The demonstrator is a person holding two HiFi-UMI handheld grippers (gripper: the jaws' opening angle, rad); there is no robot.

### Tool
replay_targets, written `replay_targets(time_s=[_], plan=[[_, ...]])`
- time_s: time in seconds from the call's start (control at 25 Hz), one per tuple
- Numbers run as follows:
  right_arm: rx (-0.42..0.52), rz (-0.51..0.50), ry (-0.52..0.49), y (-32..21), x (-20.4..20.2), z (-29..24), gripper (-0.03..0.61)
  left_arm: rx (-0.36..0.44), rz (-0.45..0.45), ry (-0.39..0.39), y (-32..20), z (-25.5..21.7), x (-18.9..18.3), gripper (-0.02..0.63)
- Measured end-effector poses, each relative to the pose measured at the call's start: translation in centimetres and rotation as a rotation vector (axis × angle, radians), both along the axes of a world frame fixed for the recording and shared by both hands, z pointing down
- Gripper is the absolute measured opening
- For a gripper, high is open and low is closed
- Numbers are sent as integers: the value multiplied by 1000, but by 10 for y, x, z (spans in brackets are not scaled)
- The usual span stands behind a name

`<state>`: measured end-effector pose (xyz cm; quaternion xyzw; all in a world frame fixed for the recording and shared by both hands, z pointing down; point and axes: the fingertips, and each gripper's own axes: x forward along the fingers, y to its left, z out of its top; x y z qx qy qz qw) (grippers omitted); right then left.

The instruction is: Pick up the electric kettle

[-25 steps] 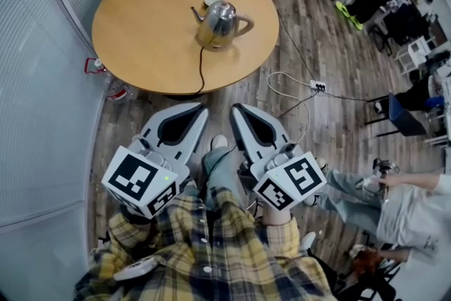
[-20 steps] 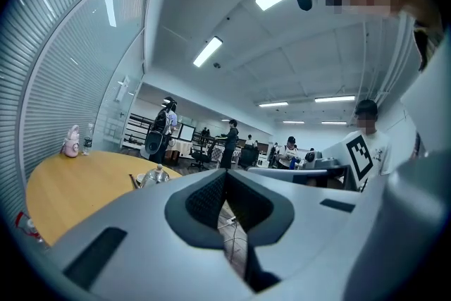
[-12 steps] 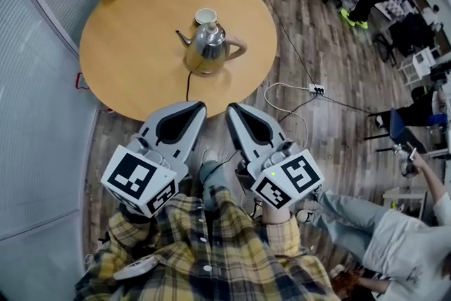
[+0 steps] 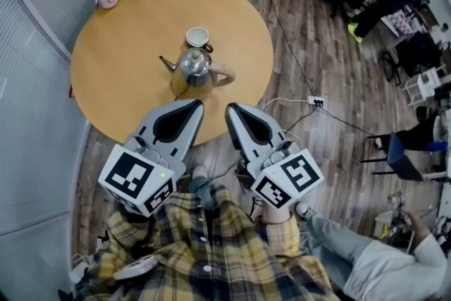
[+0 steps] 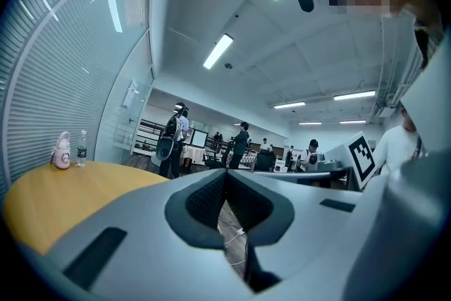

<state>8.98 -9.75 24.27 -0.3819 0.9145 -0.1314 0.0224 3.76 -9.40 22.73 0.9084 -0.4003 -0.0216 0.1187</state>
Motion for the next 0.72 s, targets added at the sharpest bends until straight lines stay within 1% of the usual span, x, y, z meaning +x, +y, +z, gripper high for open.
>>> replay_targets(time_s=[0.16, 0.4, 0.72], plan=[[-11, -33, -8, -24, 10, 3, 30, -4, -39, -4, -21, 2, 7, 4], [-28, -44, -16, -50, 14, 9, 31, -18, -68, -10, -44, 7, 5, 5], [-44, -16, -11, -71, 8, 12, 30, -19, -32, -9, -67, 5, 3, 5]])
